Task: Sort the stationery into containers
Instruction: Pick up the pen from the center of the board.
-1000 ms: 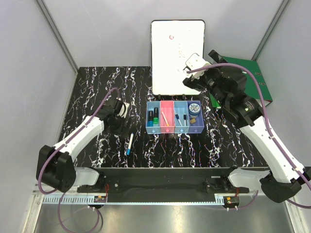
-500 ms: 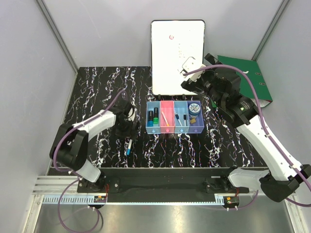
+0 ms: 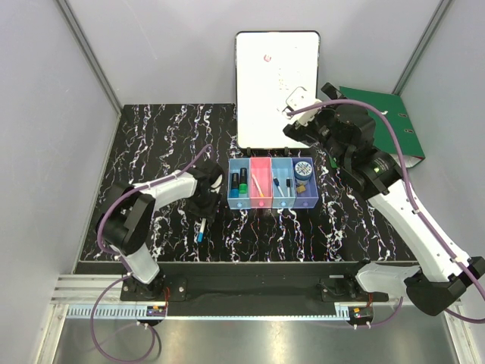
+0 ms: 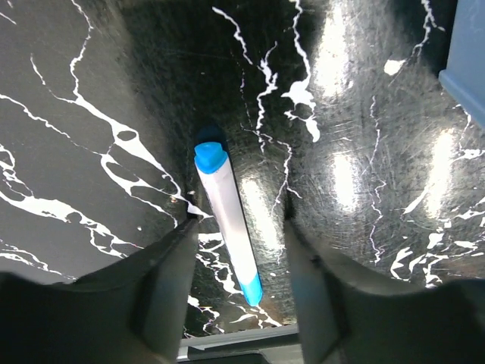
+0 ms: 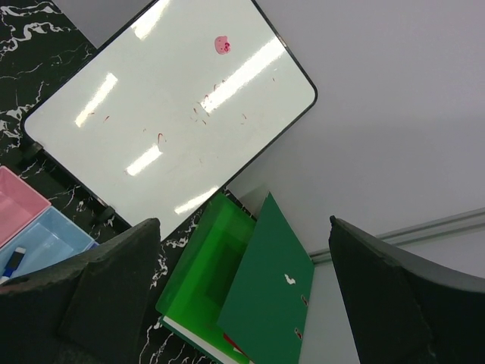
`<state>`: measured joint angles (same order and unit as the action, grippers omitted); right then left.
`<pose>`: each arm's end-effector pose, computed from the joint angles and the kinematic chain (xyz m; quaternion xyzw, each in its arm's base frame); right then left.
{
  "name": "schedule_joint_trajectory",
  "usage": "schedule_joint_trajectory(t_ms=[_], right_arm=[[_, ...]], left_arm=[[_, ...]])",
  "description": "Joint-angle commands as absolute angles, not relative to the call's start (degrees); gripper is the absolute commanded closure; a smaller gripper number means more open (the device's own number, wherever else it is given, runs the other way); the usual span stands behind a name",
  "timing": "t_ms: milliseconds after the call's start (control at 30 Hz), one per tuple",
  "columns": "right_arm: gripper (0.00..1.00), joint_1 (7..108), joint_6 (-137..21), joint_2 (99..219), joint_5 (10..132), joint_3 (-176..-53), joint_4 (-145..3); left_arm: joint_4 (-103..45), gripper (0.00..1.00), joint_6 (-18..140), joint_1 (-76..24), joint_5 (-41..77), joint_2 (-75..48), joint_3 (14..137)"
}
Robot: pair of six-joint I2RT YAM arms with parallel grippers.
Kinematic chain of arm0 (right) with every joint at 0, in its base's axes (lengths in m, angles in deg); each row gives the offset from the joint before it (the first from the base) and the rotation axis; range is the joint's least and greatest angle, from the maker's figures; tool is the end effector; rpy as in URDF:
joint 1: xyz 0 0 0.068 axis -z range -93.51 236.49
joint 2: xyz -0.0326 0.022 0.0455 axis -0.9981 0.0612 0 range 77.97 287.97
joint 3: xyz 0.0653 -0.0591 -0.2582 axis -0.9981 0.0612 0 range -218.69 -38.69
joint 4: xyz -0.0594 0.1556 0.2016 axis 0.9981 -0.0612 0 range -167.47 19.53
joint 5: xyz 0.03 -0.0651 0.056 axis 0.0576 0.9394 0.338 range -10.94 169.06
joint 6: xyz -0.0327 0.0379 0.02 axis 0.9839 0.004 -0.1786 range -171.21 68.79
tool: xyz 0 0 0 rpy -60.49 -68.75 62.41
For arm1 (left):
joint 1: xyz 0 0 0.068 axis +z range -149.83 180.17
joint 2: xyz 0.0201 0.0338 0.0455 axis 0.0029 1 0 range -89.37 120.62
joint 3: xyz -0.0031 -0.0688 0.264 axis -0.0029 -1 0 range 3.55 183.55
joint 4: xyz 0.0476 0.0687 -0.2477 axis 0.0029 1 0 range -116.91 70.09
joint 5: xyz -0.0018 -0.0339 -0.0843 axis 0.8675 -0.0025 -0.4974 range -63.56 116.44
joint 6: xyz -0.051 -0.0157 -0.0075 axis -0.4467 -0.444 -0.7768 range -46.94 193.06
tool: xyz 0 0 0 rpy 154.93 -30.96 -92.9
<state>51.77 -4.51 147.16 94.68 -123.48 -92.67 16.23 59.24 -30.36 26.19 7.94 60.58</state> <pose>0.2139 0.1366 0.4715 -0.4140 0.6196 -0.1696 0.6449 0.2512 -0.1484 0.1539 0.1452 0.9877 -0.0236 0.0523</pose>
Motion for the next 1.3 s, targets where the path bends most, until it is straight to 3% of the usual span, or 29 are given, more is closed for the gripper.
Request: schedule_joint_trajectory(t_ms=[0,133,300,367,600,1267], right_arm=[[0.00,52.5,-6.3,147.1,95.9,-125.1,-89.8],[0.00,52.7,-7.4,147.8,95.6,-128.1,-90.0],[0.00,52.6,-8.2,149.1,96.1,-131.3,-89.9],[0.00,52.6,-8.7,149.2,96.2,-131.9,-90.1],[0.00,52.9,-9.0,148.8,96.4,-131.6,-89.9],[0.00,53.3,-9.1,148.5,96.3,-129.2,-90.0]], left_arm=[[9.7,0.51,57.3,-31.0,23.3,11.6,56.8],[9.1,0.60,57.2,-31.0,23.1,12.7,56.6],[9.8,0.80,57.4,-31.0,22.5,14.9,57.4],[9.9,0.92,57.6,-31.1,22.2,15.1,57.5],[10.8,1.00,59.2,-31.5,20.3,16.9,58.7],[17.7,1.00,61.0,-21.6,13.1,5.3,70.1]])
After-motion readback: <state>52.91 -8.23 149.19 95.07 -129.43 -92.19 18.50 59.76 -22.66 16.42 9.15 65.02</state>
